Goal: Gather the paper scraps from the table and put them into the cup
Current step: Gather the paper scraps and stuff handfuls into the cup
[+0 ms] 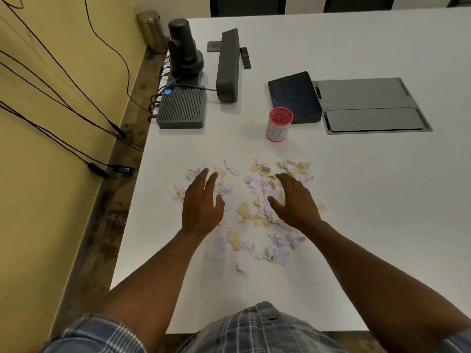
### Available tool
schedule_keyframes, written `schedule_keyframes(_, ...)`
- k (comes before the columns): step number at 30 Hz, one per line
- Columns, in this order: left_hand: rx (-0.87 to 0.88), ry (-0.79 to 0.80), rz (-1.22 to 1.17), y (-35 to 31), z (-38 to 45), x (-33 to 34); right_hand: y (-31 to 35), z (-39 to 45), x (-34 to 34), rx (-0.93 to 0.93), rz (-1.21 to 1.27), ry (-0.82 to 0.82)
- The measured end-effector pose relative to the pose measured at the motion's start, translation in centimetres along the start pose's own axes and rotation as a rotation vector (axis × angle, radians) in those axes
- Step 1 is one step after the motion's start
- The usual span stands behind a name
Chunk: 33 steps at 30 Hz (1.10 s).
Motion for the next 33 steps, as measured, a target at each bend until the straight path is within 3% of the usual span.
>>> schedule_keyframes(19,-0.074,0.318,0.202,5.9,3.9,9.1,-3.7,7.5,6.2,0.058,-0.006,0.178)
schedule_keyframes(33,-0.237,0.486,0.31,13.0,8.8,11.8,-6.7,15.2,6.9,0.181,-0.224,0.234)
Point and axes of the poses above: each hand's wrist, its own z-axis towards the middle knuckle, its own x-axis out of the palm, y = z × x, the point moved 9 cm from there along z, towards the middle knuckle, and after that the axes turned 8 degrees about z, right-handed, at the moved point
